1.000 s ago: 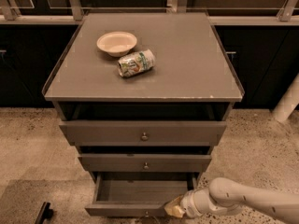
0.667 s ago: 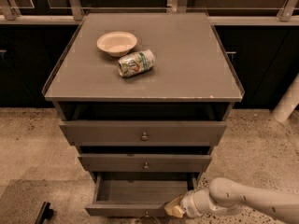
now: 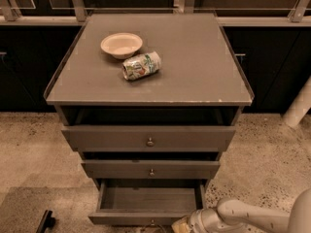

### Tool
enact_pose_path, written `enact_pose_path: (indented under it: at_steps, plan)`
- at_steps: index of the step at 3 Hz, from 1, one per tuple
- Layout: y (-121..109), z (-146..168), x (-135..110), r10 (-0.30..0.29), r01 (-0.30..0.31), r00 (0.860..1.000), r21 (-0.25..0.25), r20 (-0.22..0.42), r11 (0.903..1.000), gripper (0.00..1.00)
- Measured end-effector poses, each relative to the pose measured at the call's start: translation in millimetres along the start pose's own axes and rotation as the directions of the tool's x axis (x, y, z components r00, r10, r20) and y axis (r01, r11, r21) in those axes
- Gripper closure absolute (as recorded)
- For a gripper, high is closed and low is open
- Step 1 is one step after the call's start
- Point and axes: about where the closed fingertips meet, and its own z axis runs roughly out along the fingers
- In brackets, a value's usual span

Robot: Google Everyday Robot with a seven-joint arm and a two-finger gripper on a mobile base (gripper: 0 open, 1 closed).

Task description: Close bottom drawer

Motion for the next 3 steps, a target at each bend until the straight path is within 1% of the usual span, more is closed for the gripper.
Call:
enact_pose_path:
  at_steps: [1,2,3]
  plan:
    - [-25.5,24.9,28.0,0.072,-0.072,0.997,-0.014,0.02,0.9973,1.0]
    - [-52.0,39.0,40.3,0.098,-0.098,0.995,0.008,0.037,0.9951,1.0]
    - [-79.8,49.9,31.9,0.077,-0.078,0.992,0.012,0.095,0.9968,1.0]
